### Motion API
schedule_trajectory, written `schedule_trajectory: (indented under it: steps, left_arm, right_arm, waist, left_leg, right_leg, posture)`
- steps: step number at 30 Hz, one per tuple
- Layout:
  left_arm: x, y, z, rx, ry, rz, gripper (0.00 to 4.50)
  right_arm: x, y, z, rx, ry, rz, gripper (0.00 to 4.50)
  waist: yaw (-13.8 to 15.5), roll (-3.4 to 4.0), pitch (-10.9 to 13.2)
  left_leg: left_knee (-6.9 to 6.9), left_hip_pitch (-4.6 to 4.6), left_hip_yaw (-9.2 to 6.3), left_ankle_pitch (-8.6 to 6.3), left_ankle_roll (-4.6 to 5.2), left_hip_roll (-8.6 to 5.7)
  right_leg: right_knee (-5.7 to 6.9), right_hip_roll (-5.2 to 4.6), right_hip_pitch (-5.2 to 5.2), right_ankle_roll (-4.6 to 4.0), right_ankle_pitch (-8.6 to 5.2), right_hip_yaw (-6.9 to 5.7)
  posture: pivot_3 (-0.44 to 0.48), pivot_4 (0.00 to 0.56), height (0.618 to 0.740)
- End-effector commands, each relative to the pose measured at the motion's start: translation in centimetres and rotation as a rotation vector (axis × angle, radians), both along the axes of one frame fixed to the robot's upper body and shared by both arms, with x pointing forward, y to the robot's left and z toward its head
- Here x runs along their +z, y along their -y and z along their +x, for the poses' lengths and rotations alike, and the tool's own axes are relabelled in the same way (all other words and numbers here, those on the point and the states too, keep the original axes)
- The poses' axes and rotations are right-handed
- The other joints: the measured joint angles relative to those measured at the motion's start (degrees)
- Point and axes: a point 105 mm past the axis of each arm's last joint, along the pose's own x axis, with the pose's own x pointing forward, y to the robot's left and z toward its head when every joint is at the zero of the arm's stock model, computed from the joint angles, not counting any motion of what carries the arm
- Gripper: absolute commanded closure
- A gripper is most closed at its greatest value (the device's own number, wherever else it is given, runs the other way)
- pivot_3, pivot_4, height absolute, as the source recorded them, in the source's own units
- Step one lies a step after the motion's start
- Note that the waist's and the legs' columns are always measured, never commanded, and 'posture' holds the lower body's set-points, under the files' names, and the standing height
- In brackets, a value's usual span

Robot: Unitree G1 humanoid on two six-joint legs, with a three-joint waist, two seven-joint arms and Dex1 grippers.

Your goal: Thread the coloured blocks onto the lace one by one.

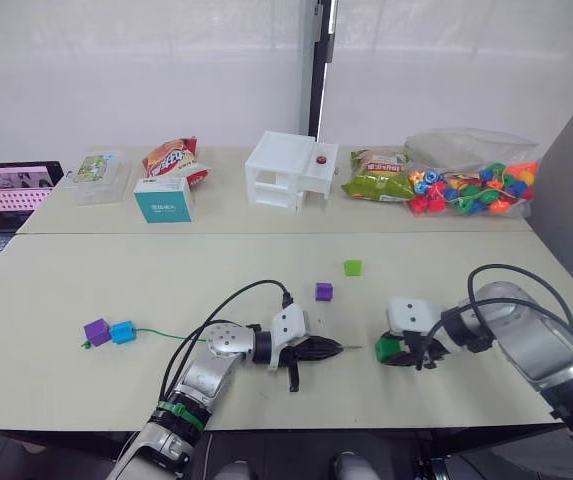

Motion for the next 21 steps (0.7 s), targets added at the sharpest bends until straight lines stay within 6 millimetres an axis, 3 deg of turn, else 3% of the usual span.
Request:
schedule_trajectory:
  steps: [1, 9, 21]
  left_arm:
    - [0.4, 0.4, -0.1, -0.017, 0.028, -0.009, 4.5]
    - [0.3, 0.5, -0.1, -0.048, 0.036, 0.02, 4.5]
    - [0.6, 1.4, 0.1, -0.068, 0.057, 0.011, 4.5]
  right_arm:
    - [0.5, -0.9, 0.0, -0.038, 0.012, 0.036, 3.31]
    - [-0.5, -1.8, -0.3, -0.026, 0.003, 0.028, 3.31]
    - [-0.3, -2.9, -0.9, 0.031, -0.007, 0.047, 3.31]
  waist:
    - [0.04, 0.0, 0.0]
    - [-0.18, -0.01, 0.0]
    - [-0.33, -0.02, -0.01]
  left_leg:
    - [0.0, -0.01, -0.01, 0.0, 0.0, 0.0]
    - [-0.01, 0.02, 0.0, 0.0, 0.0, -0.01]
    - [-0.01, 0.04, 0.0, 0.0, 0.0, 0.0]
  right_leg:
    - [0.0, 0.0, 0.0, 0.0, 0.0, 0.0]
    - [-0.01, 0.0, 0.0, 0.0, 0.0, -0.01]
    - [0.01, 0.01, 0.01, 0.0, 0.0, -0.01]
  posture:
    - [0.0, 0.15, 0.74]
    - [0.0, 0.15, 0.74]
    - [0.0, 0.15, 0.74]
